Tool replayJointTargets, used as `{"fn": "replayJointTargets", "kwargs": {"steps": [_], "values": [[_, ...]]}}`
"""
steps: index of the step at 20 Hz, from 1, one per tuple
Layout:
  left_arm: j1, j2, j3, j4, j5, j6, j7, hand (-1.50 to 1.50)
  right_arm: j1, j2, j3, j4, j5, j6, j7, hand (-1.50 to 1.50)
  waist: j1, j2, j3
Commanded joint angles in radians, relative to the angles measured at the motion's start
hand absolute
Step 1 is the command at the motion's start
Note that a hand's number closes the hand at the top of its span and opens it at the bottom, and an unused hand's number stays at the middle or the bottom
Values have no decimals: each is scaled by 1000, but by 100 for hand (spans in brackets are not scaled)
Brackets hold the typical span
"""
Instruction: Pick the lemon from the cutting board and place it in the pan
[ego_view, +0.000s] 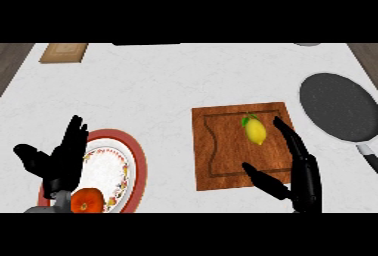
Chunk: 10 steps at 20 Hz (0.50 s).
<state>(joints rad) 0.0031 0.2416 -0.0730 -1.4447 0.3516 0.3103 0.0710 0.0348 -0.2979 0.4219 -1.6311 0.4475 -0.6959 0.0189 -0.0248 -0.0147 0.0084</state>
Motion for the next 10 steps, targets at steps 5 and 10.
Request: {"fn": "replayJointTargets", "kwargs": {"steps": [5, 10], "values": [[20, -54, -55, 2, -6, 12, 63, 0, -80, 29, -6, -110, 393, 93, 484, -150, 15, 10, -13], [28, -90, -81, 47, -39, 9, -3, 0, -298, 25, -56, -56, 424, 383, 719, -150, 30, 16, -13]]}}
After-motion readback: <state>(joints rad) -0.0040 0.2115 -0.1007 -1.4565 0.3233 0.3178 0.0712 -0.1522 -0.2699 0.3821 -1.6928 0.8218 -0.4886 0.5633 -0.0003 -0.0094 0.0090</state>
